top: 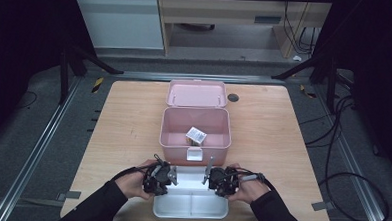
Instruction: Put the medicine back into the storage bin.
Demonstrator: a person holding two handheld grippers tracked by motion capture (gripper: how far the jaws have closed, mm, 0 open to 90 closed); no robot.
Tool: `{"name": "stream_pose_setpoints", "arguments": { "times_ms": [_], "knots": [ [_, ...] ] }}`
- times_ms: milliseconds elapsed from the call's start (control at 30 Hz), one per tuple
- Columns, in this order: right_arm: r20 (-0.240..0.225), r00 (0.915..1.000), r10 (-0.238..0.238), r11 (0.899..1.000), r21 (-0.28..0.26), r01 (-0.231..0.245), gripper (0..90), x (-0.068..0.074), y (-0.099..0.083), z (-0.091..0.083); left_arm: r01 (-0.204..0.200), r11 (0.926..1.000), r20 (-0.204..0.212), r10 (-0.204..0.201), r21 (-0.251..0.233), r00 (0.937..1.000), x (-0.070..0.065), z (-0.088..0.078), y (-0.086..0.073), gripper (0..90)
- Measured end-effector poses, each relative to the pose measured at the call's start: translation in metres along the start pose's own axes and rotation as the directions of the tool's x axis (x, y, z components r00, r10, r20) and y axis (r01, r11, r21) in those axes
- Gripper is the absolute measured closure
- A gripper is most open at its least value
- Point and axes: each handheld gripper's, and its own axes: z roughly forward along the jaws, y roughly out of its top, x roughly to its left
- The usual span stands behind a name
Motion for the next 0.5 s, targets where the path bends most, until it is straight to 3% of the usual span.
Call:
{"name": "stream_pose_setpoints", "arguments": {
  "times_ms": [200,500],
  "knots": [
    [-0.026,0.9996,0.015,1.000,-0.021,-0.015,84.7,0.009,-0.005,-0.017,-0.001,1.0000,0.023,0.001,-0.005,0.9997,-0.012,-0.021,0.006,86.9],
    [-0.017,0.9997,0.019,0.998,-0.066,-0.020,84.6,0.017,-0.007,-0.068,-0.009,0.9996,-0.022,0.008,-0.025,0.9997,-0.023,-0.072,0.018,86.9]
  ]
}}
